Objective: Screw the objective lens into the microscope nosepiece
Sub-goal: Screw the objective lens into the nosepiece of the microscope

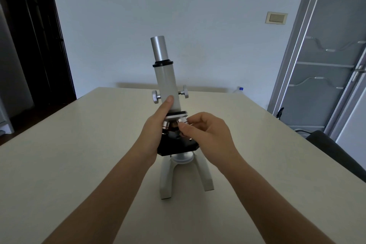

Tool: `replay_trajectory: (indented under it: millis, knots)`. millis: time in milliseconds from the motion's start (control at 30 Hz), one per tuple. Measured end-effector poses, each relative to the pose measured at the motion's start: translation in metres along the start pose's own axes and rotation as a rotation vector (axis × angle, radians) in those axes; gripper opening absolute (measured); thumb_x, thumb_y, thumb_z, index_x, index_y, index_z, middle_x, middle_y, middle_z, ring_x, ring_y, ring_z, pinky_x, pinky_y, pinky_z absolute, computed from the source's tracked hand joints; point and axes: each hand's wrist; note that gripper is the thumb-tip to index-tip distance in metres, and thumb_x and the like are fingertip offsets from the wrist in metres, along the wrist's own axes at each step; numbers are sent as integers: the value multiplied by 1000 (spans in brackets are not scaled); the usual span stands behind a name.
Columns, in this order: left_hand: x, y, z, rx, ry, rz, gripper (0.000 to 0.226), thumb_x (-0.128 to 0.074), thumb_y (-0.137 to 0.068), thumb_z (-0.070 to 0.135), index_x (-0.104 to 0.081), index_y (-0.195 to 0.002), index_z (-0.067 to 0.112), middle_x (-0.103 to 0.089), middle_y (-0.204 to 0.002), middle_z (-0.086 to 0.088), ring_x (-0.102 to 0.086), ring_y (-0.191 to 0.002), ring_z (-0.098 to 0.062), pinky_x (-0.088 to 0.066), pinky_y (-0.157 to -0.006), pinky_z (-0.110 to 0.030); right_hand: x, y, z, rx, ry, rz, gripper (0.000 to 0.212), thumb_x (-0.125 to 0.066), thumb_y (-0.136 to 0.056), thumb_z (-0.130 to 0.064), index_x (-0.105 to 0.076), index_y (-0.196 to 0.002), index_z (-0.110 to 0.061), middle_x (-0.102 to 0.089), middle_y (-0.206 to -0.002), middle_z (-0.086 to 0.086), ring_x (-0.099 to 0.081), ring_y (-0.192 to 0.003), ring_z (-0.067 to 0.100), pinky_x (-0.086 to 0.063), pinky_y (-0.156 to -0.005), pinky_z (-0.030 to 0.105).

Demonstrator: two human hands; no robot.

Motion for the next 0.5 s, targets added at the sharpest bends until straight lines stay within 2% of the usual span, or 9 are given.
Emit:
replay_trajectory:
  millis: [100,200,367,500]
  knots:
    - [-2,1,0,-5,-12,-24,47,-62,-68,56,-72,-81,12,-71,-72,-8,-67,-62,-20,-53,-65,-29,6,-3,1,-43,-56,-49,15,-73,-75,-21,-69,-82,-9,-74,-77,13,-70,-72,19,-53,-75,32]
    - [-4,3,0,-11,-40,-45,43,-56,-81,51,-71,-80,10,-70,-66,-5,-65,-56,-18,-51,-58,-24,12,-5,1,-58,-79,-103,17,-73,-75,-18,-69,-83,-3,-72,-73,12,-68,-69,19,-52,-76,36]
    - [-6,2,-3,-28,-132,-27,43,-53,-82,53,-74,-78,15,-74,-75,-5,-69,-69,-20,-52,-72,-30,24,-8,2,-74,-115,-183,6,-72,-76,-12,-67,-76,-8,-70,-61,2,-65,-59,13,-50,-62,18]
    - [-7,0,-6,-40,-168,-26,46,-53,-80,56,-75,-80,16,-75,-81,-8,-69,-74,-22,-52,-79,-34,30,-9,2,-93,-98,-238,6,-72,-75,-11,-66,-75,-10,-71,-65,7,-65,-61,16,-50,-61,17]
Point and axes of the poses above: each hand's wrist, its own y-axis away from the middle knuckle, its own x-axis out of the back of the hand, z = x × y
